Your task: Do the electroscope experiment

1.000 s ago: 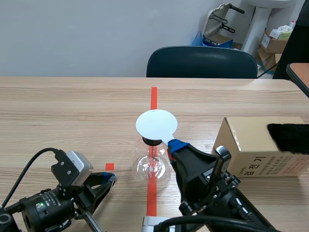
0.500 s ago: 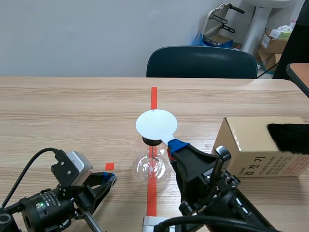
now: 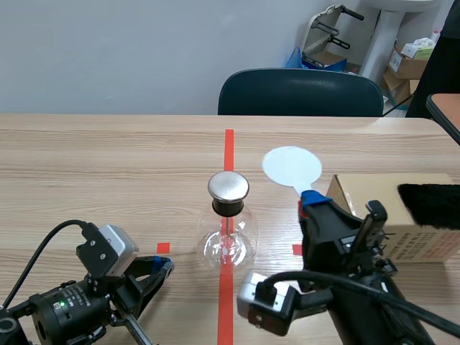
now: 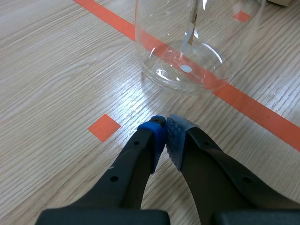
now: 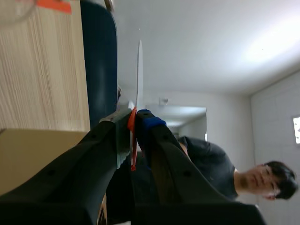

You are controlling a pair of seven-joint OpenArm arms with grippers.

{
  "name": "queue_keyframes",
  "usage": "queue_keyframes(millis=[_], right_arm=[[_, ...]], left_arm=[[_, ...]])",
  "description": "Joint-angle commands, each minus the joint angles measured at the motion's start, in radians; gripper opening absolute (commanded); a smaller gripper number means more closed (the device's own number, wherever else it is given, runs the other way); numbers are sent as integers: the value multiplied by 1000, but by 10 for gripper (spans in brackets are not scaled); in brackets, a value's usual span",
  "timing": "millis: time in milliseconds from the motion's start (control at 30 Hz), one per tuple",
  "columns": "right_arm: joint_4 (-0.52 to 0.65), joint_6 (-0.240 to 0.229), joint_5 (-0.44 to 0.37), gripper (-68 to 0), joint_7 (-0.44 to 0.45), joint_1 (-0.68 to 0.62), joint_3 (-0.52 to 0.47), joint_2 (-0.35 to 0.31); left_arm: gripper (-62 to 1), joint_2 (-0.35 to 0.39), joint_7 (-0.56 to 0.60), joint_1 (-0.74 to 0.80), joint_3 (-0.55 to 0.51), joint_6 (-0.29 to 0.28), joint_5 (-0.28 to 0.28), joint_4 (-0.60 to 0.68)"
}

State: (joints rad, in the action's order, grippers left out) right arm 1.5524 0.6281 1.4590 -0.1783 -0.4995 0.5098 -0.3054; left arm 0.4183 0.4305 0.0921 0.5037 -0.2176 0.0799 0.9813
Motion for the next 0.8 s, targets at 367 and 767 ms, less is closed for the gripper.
queue_keyframes(millis=[367,767], right_arm=[[24,10,2,-665,-321,1,-6,-8],[24,10,2,-665,-430,1,-6,-8]], left_arm=[[-569,-7,14,10,2,-2,6,13],[-569,-7,14,10,2,-2,6,13]])
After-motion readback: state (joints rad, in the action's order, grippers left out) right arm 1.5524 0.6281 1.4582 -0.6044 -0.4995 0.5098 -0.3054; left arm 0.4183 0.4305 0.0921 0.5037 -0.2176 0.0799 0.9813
